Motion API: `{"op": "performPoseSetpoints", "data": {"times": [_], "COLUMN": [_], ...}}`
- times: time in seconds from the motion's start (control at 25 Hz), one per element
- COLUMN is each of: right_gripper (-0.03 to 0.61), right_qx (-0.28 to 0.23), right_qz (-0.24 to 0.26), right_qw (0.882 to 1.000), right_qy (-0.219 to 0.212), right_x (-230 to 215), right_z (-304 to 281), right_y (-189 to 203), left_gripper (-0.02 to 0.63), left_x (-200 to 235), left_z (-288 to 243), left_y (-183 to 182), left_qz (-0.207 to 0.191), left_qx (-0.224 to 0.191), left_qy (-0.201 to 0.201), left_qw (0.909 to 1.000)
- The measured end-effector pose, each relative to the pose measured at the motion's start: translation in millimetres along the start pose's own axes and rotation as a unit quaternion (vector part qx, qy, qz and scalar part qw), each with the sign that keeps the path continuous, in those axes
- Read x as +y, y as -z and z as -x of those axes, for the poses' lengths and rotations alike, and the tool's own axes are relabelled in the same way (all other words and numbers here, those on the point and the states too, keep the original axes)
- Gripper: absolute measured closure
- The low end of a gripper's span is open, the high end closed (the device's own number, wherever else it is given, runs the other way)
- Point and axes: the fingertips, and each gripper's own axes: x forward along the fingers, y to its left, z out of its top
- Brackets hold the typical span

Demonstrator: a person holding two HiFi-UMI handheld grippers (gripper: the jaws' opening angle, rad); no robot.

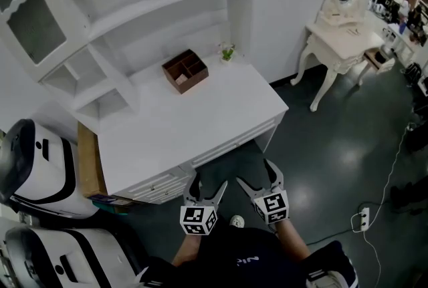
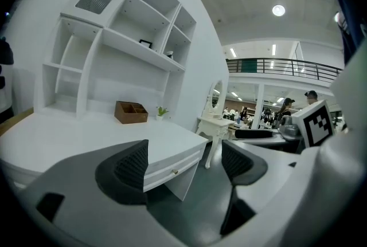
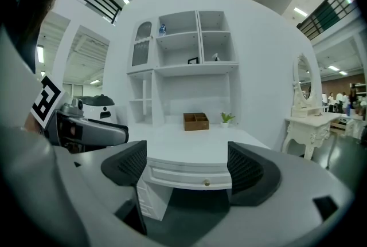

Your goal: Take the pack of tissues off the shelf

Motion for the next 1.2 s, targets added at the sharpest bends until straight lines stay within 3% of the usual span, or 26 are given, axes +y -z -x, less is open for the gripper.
{"op": "performPoseSetpoints", "data": {"times": [0.44,1.2], "right_gripper": [0.147,0.147], "right_qx": [0.012,0.002], "right_qz": [-0.016,0.006], "right_qw": [0.999,0.998], "right_qy": [0.034,0.067], "right_x": [-43,-119], "right_z": [-21,-200], "right_y": [2,-71], "left_gripper": [0.216,0.216], "left_x": [0,114], "left_z": [-59,-223], "left_y": [-8,-86], "left_qz": [-0.006,-0.029], "left_qx": [0.01,0.021], "left_qy": [0.035,0.084], "left_qw": [0.9993,0.9958]}}
